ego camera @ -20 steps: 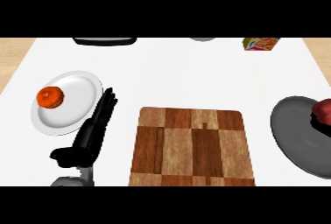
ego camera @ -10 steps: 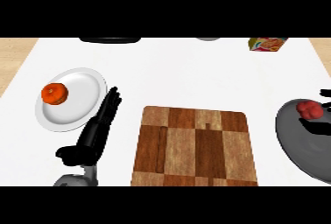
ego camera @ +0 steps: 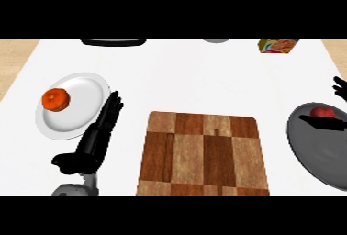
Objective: Pick the bell pepper from the cutting board and place it in the pan
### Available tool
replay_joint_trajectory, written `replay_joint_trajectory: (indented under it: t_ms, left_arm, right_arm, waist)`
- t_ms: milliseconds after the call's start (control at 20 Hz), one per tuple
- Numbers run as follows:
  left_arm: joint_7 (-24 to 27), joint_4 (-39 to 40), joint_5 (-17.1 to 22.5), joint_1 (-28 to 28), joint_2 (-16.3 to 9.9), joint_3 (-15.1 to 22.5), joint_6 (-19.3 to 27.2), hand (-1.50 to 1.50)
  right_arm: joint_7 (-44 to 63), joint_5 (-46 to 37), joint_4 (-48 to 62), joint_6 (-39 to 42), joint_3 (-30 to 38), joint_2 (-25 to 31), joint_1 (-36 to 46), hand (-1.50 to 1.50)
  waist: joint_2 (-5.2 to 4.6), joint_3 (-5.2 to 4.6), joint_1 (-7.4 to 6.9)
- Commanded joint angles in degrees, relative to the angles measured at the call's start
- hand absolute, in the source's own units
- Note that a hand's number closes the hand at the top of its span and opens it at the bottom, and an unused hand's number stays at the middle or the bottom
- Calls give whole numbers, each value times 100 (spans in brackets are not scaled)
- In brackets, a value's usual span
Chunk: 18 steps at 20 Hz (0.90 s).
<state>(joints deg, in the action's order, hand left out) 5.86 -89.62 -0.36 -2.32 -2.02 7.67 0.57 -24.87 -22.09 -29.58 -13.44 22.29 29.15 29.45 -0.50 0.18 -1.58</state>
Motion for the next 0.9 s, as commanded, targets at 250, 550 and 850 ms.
replay_joint_trajectory:
  t_ms: [250, 550, 850]
  left_arm:
    - [-3, -290, -128, 353, 73, 151, 82, 0]
    - [-278, -365, -91, 172, 35, 19, 128, 0]
    - [-181, -321, 11, 113, -176, -197, -65, 0]
  right_arm:
    - [-816, 1282, 449, 1015, 1062, 433, 7, -150]
    - [-1314, 1857, 500, 2992, 1313, 1057, -882, -150]
    - [-2286, 1947, 283, 4020, 1170, 1125, -1865, -150]
  waist:
    - [39, -8, 93]
    - [56, -11, 170]
    - [55, -14, 176]
